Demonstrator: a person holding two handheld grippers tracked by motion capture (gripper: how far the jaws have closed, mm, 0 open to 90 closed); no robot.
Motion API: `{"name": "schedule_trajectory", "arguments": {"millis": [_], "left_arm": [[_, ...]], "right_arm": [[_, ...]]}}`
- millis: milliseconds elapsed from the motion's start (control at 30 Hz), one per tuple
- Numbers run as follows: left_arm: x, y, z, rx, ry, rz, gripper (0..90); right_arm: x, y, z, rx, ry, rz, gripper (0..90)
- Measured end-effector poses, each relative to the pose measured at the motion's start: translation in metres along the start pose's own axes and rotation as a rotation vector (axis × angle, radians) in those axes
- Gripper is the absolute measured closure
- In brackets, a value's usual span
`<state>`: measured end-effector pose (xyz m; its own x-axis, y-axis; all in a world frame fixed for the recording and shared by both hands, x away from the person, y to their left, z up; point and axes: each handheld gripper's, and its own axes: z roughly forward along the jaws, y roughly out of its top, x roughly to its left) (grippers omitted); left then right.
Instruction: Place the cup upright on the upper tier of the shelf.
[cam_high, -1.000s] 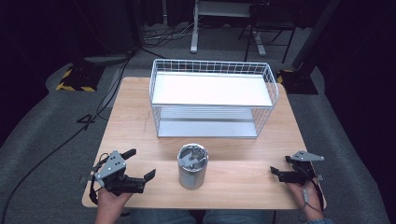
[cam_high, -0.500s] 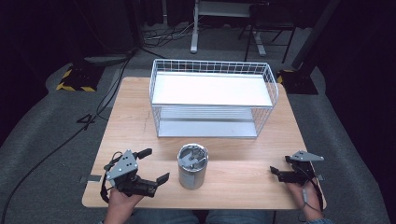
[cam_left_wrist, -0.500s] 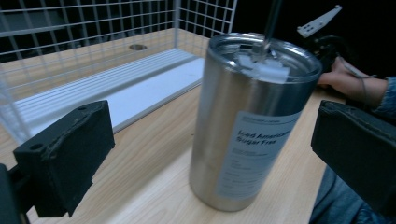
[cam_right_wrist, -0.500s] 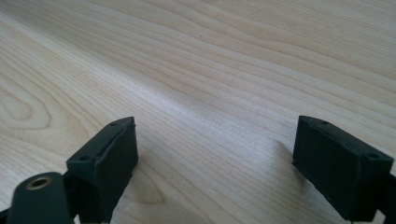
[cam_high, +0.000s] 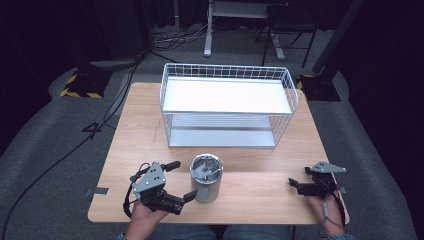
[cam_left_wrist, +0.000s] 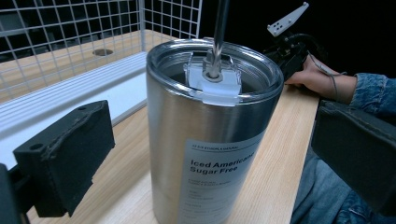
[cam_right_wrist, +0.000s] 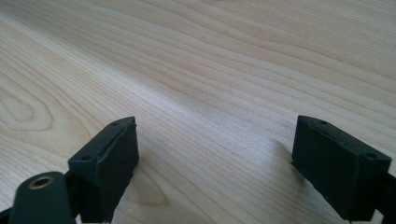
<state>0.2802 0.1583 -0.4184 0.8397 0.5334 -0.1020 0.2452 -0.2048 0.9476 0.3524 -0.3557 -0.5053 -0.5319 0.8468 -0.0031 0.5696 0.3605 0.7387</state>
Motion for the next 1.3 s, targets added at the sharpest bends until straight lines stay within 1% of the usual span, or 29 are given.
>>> {"name": "schedule_trajectory", "arguments": {"millis": [133,233,433,533,767,1100,1300], "left_arm": [[-0.001,-0.002,0.008,-0.002,0.004,-0.005,0.0],[-0.003,-0.003,0.014,0.003,0.016,0.006,0.0],[-0.003,-0.005,0.024,-0.005,0.022,-0.006,0.0],[-0.004,-0.006,0.031,0.004,0.031,-0.012,0.0],[-0.006,-0.007,0.047,0.034,0.035,0.01,0.0],[-0.005,-0.008,0.061,0.022,0.04,0.017,0.0],[-0.006,-0.01,0.067,0.023,0.057,0.041,0.0]], "right_arm": [[0.0,0.0,0.0,0.0,0.0,-0.001,15.0],[0.0,0.0,0.0,-0.001,0.0,-0.001,15.0],[0.0,0.0,0.0,0.0,0.0,-0.001,15.0],[0.0,0.0,0.0,-0.001,-0.002,-0.001,15.2],[0.0,0.0,0.0,-0.001,0.0,-0.002,15.2],[0.0,0.0,0.0,-0.001,-0.001,-0.002,15.2],[0.0,0.0,0.0,-0.002,-0.003,-0.001,15.4]]}}
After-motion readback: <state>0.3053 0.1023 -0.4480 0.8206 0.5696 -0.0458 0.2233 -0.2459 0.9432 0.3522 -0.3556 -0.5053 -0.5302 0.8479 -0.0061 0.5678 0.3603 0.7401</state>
